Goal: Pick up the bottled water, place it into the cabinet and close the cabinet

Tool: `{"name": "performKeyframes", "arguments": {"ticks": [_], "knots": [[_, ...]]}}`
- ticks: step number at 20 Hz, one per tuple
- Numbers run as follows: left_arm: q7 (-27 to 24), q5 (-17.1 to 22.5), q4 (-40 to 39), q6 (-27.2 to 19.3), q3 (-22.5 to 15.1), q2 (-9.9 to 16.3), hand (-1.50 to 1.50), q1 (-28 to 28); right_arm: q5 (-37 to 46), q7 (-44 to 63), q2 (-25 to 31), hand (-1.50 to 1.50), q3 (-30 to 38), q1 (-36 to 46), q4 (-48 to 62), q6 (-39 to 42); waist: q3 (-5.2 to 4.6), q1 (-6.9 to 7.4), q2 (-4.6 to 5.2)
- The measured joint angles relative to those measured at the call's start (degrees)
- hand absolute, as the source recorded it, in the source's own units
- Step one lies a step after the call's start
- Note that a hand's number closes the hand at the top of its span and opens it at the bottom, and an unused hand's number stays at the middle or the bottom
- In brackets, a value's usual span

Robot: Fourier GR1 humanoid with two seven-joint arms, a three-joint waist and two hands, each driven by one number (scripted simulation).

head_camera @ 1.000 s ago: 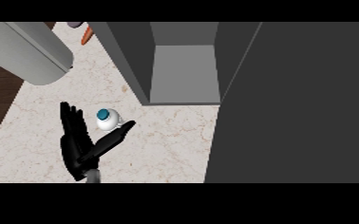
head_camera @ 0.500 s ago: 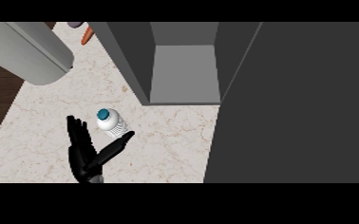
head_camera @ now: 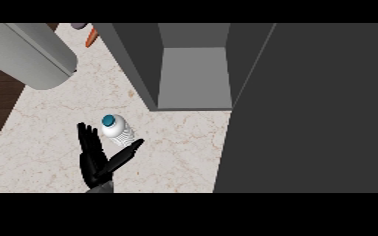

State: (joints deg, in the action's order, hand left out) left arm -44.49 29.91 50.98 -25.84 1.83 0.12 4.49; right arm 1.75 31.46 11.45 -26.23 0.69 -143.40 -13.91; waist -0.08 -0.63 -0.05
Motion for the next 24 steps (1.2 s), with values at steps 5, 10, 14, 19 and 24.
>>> {"name": "performKeyframes", "arguments": {"ticks": [5, 10, 14, 19, 24], "knots": [[-4.58, 2.05, -6.91, 5.18, 3.30, 0.26, -1.50, 2.76, 0.10, -1.16, 0.78, -1.50, -0.19, -1.56, -0.15, 0.03, 0.01, -0.18, -0.03], [-7.52, 4.08, -13.49, 8.15, 5.14, 0.30, -1.50, 7.17, 0.22, -2.24, 0.63, -1.50, -0.74, -2.49, -0.14, -0.84, 0.00, -0.28, 0.01], [-9.88, 5.56, -17.13, 10.96, 5.58, 0.15, -1.50, 9.26, -0.03, -1.50, 1.50, -1.50, 2.59, -1.49, -0.06, -0.08, 0.20, -0.11, -0.04], [-8.91, 6.11, -20.49, 15.05, 6.41, 0.71, 1.50, 12.87, -0.24, -3.79, 1.31, -1.50, 2.92, -3.63, 0.10, 0.28, 0.11, -0.19, 0.02], [-9.80, 5.51, -23.80, 16.66, 6.42, 0.59, 1.50, 16.38, -0.60, -5.46, 1.97, -1.50, 4.74, -5.79, 0.09, 1.39, 0.06, -0.36, 0.07]]}}
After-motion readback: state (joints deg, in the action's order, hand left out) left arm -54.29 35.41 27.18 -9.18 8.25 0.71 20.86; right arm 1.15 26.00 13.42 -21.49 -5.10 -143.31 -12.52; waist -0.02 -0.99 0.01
